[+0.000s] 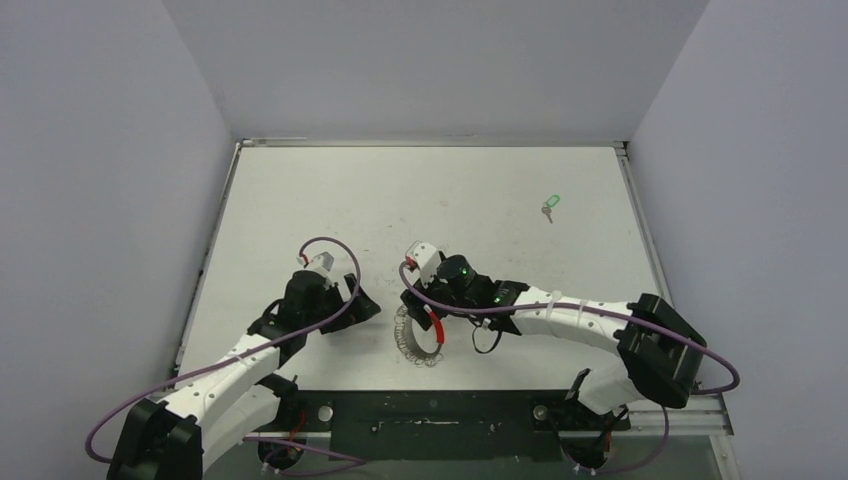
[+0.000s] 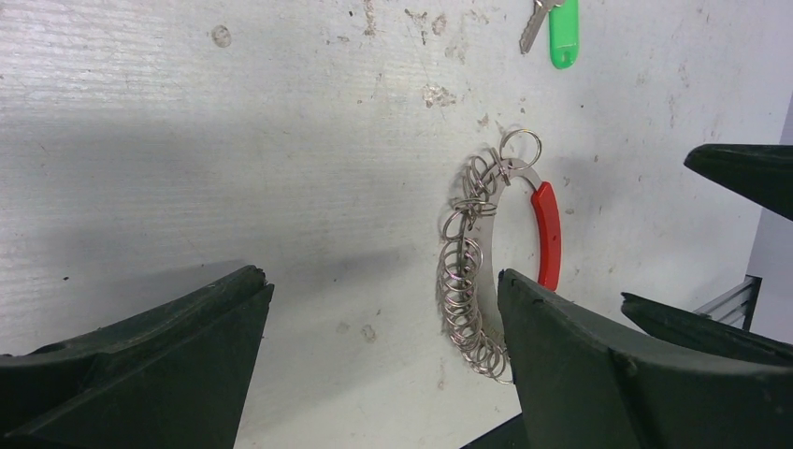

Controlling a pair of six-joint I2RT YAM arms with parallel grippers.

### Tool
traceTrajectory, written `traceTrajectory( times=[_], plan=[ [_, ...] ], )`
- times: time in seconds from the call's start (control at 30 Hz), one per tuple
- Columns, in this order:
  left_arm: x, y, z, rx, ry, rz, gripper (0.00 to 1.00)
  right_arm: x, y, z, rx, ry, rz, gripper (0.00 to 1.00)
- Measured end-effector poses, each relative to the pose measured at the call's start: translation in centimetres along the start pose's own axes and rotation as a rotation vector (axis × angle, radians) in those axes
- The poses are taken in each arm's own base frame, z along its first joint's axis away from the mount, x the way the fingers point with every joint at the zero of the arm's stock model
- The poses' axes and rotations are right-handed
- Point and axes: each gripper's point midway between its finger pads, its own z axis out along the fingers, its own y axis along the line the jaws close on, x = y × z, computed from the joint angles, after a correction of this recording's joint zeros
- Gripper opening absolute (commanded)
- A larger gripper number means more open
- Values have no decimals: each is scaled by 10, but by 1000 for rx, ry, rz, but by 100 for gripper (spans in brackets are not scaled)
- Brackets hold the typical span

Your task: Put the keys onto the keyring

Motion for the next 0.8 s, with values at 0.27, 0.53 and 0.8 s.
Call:
traceTrajectory(
  times=[0.27, 0.53, 0.8],
  plan=[
    [3, 0, -1, 5, 2, -17, 89, -21, 9, 34, -47, 22, 10, 64],
    [5, 4, -2, -8, 7, -22, 88, -28, 19, 54, -88, 62, 99, 34],
    [4, 8, -7, -28, -3, -28, 88, -3, 24, 68, -94, 174, 157, 27]
  ],
)
